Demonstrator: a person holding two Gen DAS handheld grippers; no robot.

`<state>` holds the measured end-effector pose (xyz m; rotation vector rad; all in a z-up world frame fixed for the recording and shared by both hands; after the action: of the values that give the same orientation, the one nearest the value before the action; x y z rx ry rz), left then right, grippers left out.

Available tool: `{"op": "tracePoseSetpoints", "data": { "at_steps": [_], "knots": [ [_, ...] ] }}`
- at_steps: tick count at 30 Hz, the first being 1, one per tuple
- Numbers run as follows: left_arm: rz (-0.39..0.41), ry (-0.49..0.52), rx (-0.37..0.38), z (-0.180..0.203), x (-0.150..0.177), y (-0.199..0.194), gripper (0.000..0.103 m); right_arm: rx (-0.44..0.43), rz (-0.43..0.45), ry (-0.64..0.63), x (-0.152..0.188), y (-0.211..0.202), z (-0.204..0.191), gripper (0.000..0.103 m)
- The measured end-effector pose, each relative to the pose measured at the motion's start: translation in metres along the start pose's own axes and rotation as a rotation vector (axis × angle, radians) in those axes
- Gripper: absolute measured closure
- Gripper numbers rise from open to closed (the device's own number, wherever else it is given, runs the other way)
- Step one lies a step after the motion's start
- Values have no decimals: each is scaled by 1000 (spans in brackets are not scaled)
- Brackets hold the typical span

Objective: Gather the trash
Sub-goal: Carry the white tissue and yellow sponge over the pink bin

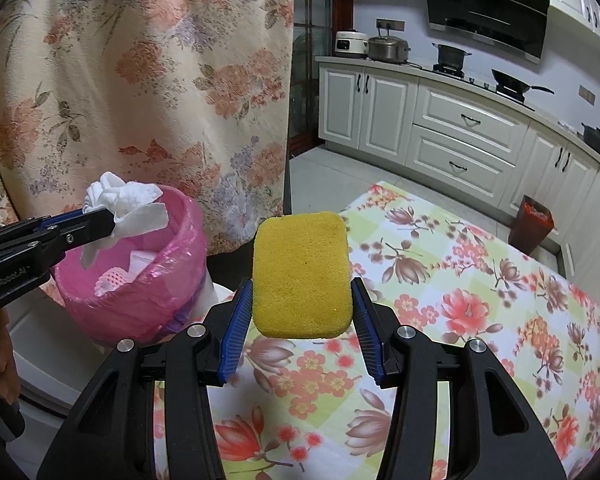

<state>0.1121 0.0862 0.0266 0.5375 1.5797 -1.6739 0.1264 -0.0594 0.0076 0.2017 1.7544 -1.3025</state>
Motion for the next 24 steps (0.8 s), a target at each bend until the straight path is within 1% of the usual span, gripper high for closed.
{"op": "tracePoseSetpoints", "data": {
  "at_steps": [7,13,20,24],
  "knots": [
    [25,-28,-29,-25,-2,-15,79,-19,14,-16,-10,-4,-18,56],
    [48,-60,-70,-55,-7,-27,79,-49,27,-33,-24,-3,-38,56],
    [73,-100,-124,-93,-15,-40,79,-94,35,-59,-42,3,-64,56],
    [77,-108,-147,-107,-21,-40,79,-116,33,-74,-53,12,-77,56]
  ]
}}
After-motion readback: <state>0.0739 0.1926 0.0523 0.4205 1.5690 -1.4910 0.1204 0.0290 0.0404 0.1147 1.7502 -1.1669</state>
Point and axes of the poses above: each gripper's, at about its wrist camera, not at the fingertips, and y roughly the way its jaws point, z to its right, x to its underside, the point moved 4 cm from there along y, roughly the way its jaws point, and after that the axes turned 3 degrees about -z, right-handed, at the moved point
